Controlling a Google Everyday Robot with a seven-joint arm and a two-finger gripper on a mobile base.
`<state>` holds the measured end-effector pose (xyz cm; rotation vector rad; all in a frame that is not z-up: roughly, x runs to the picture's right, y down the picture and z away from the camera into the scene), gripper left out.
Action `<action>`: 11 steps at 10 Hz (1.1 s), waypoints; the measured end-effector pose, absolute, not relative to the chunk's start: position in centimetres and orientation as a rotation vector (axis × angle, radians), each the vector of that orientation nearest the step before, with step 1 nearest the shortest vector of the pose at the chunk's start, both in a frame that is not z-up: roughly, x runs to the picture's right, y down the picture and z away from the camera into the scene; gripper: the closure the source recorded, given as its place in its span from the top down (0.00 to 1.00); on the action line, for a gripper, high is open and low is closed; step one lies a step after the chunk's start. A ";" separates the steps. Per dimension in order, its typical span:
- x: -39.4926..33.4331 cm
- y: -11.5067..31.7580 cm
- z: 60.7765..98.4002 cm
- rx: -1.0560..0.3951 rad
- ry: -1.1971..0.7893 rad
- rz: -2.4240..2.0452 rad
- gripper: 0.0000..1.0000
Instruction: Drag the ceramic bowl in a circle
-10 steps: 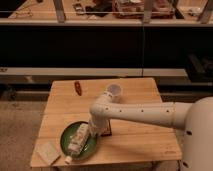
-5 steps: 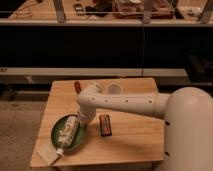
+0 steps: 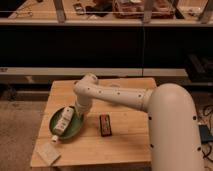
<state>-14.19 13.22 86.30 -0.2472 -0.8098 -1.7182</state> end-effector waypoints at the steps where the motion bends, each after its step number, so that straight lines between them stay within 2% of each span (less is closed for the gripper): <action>1: -14.3 12.0 86.9 -0.237 -0.804 -1.695 0.17; 4: -12.3 8.9 88.0 -0.235 -0.749 -1.654 0.17; 7: -7.7 8.1 88.2 -0.269 -0.700 -1.587 0.17; 11: -2.0 9.3 87.4 -0.356 -0.635 -1.575 0.17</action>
